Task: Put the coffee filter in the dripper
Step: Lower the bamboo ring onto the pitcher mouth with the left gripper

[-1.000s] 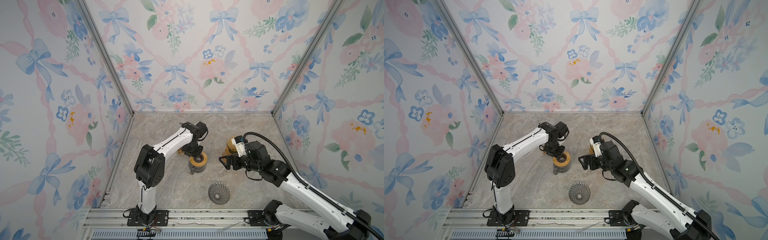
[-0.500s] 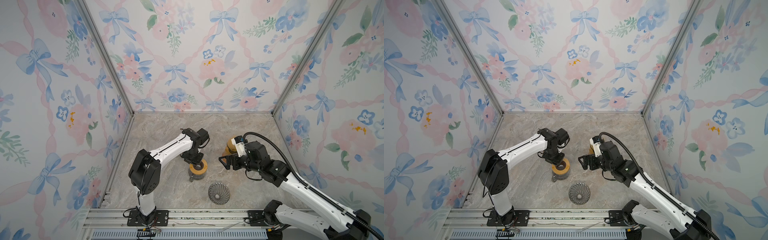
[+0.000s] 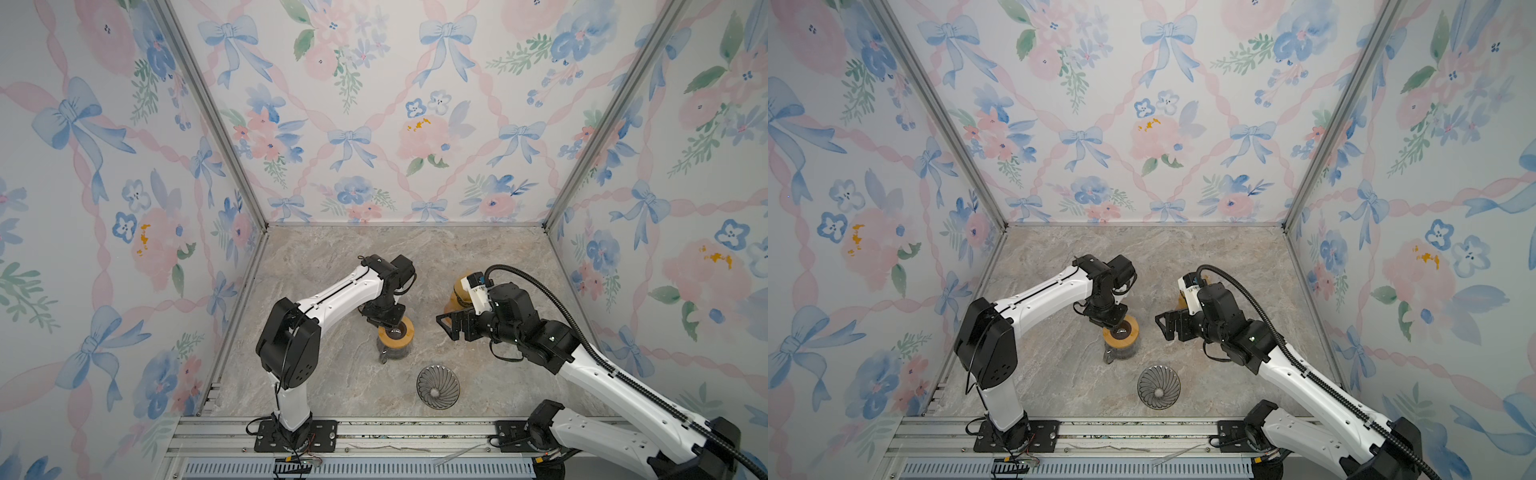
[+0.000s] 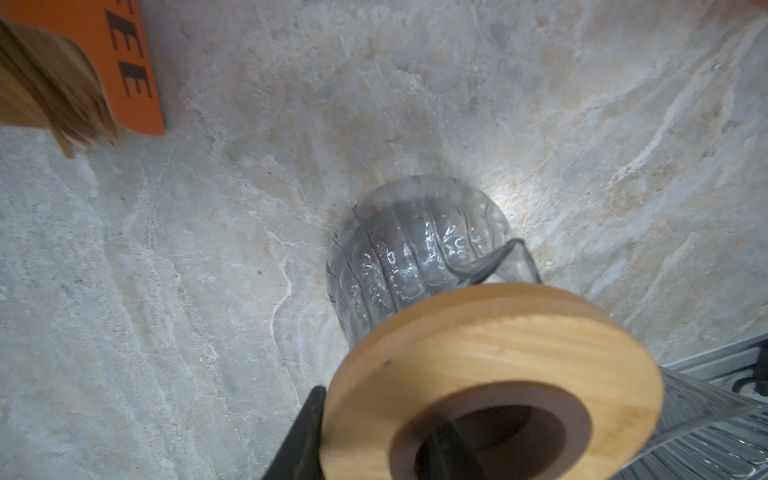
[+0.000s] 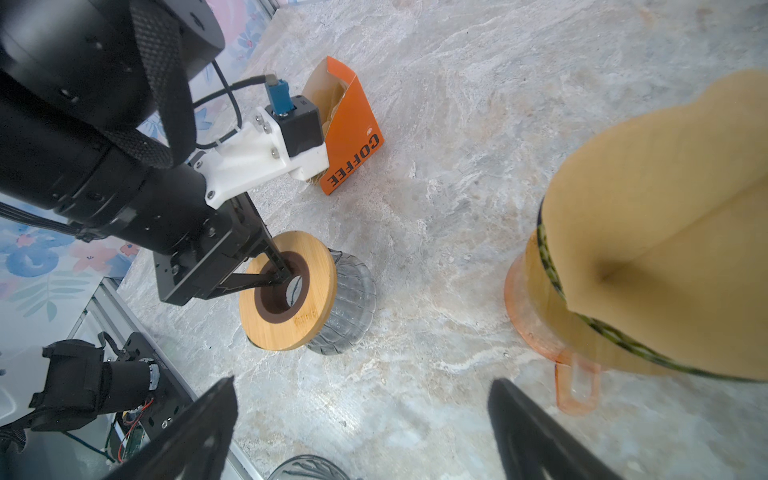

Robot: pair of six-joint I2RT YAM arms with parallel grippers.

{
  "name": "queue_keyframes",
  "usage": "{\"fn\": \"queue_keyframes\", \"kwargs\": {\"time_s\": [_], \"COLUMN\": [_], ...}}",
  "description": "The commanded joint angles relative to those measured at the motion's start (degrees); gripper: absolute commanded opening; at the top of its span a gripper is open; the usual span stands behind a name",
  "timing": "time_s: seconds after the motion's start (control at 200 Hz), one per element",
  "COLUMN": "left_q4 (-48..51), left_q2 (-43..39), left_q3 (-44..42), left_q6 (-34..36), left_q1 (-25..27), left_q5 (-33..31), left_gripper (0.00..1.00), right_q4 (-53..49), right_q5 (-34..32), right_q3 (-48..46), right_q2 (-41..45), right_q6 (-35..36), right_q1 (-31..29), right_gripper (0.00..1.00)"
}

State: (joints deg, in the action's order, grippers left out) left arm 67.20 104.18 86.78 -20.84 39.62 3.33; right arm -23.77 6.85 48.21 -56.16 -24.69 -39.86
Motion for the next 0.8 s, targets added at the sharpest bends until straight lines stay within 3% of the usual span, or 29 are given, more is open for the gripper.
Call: {"fn": "queue_keyframes", "kwargs": {"time_s": [0.0,0.795], "left_q4": [0.56,0.49], "left_q2": [0.17,-0.33], "left_q3": [-0.29,0.85], "left_q6": [-0.6,-1.31], "left_q1": [-0.68,-0.77], "left_q5": [-0.55,-1.0], "left_gripper": [0.32,0.38], "right_q4": [-0.09,0.48], "right_q5": [-0.09,-0.07], "right_q3": [-0.21,-0.38], "right_q2": [-0.06,-0.96], "right_q6": [-0.71,-0.67], "right_q1": [-0.73,-0.88], "right_gripper": [0.96,0.96]}}
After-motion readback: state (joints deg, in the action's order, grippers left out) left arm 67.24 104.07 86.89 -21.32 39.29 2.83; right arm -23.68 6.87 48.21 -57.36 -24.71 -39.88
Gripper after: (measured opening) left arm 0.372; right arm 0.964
